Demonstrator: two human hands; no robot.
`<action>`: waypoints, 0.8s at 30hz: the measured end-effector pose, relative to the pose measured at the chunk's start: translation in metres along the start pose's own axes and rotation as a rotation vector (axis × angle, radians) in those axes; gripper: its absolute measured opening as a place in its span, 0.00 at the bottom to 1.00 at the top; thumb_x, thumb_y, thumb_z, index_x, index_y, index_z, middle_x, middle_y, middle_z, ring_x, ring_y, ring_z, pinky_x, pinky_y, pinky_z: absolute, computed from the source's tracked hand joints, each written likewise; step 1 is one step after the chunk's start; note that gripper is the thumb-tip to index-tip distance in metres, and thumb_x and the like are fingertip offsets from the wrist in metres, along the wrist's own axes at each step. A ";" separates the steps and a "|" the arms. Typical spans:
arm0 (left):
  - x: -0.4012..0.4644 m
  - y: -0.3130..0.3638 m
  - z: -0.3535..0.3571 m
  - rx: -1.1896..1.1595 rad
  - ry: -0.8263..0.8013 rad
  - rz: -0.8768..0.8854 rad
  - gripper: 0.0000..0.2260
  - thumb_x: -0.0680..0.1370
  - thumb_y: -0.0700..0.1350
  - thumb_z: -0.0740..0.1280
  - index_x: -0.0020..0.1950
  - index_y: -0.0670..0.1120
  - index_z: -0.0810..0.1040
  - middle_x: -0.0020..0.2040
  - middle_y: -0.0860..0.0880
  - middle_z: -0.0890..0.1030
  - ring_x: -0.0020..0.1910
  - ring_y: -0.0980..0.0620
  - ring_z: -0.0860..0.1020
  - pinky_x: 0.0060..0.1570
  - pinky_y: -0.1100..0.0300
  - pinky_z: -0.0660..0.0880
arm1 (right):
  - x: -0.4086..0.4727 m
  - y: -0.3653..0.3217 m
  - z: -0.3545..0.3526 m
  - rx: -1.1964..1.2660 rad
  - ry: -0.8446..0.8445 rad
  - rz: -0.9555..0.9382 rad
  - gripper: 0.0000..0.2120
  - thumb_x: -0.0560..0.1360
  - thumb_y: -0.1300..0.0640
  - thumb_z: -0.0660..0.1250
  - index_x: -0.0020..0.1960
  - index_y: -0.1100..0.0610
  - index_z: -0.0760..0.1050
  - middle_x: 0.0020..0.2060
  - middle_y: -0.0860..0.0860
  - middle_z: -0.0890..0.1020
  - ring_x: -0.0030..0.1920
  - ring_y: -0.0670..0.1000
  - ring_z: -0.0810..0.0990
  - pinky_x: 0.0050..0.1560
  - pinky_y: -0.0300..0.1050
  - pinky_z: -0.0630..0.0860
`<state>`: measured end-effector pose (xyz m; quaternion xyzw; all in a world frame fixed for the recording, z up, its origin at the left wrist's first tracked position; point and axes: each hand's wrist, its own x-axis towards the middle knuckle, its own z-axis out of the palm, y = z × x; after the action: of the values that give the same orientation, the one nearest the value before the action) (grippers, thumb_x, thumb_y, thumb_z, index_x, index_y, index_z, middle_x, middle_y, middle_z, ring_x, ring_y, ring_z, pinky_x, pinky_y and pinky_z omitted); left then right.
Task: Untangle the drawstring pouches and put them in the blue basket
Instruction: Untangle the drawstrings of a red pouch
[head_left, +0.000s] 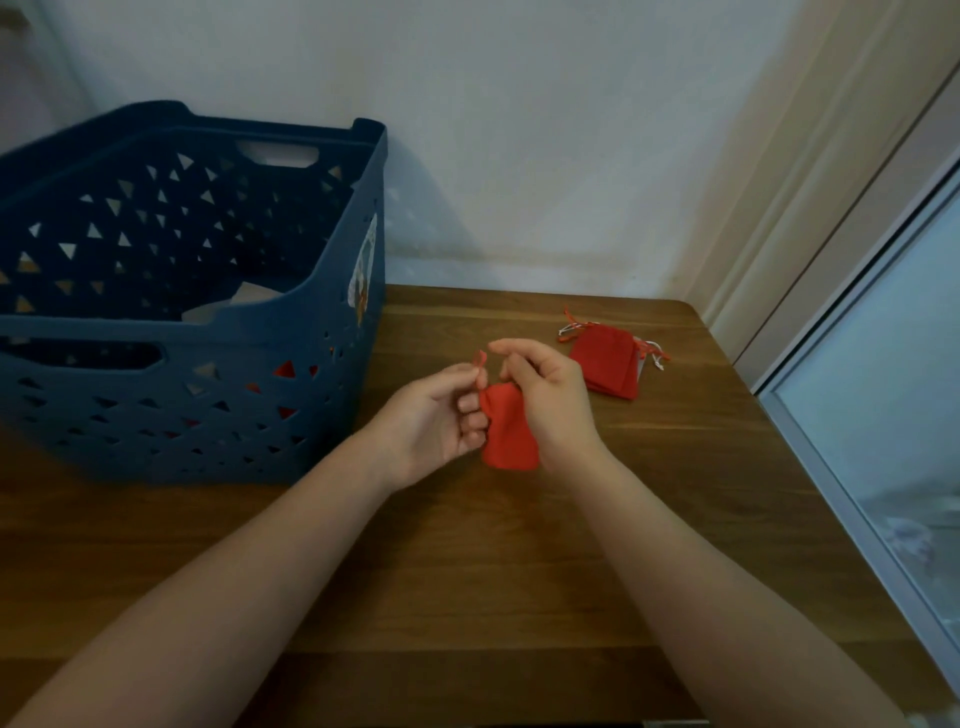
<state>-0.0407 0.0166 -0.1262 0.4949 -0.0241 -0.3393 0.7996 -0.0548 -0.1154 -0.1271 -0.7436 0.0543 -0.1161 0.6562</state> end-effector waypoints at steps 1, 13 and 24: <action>0.000 0.002 0.002 0.150 0.029 -0.002 0.10 0.79 0.46 0.59 0.38 0.48 0.71 0.30 0.51 0.68 0.30 0.54 0.70 0.37 0.61 0.68 | 0.000 -0.001 -0.002 0.058 -0.003 0.030 0.14 0.79 0.65 0.58 0.48 0.52 0.79 0.34 0.47 0.76 0.33 0.43 0.73 0.37 0.37 0.71; -0.002 0.001 0.014 1.138 0.118 0.252 0.13 0.82 0.46 0.55 0.40 0.49 0.73 0.38 0.50 0.77 0.38 0.51 0.76 0.41 0.56 0.73 | 0.004 -0.028 0.002 0.197 -0.159 -0.066 0.15 0.78 0.69 0.58 0.50 0.53 0.78 0.40 0.49 0.82 0.43 0.44 0.81 0.48 0.37 0.78; -0.002 -0.005 0.004 0.941 0.140 0.259 0.15 0.82 0.51 0.53 0.41 0.48 0.74 0.34 0.49 0.74 0.34 0.52 0.74 0.38 0.58 0.72 | 0.006 -0.022 0.003 -0.261 -0.228 -0.087 0.27 0.79 0.58 0.61 0.74 0.46 0.55 0.48 0.41 0.75 0.46 0.44 0.80 0.46 0.36 0.75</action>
<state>-0.0462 0.0135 -0.1274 0.8169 -0.1825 -0.1553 0.5247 -0.0503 -0.1107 -0.1050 -0.8325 -0.0380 -0.0515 0.5503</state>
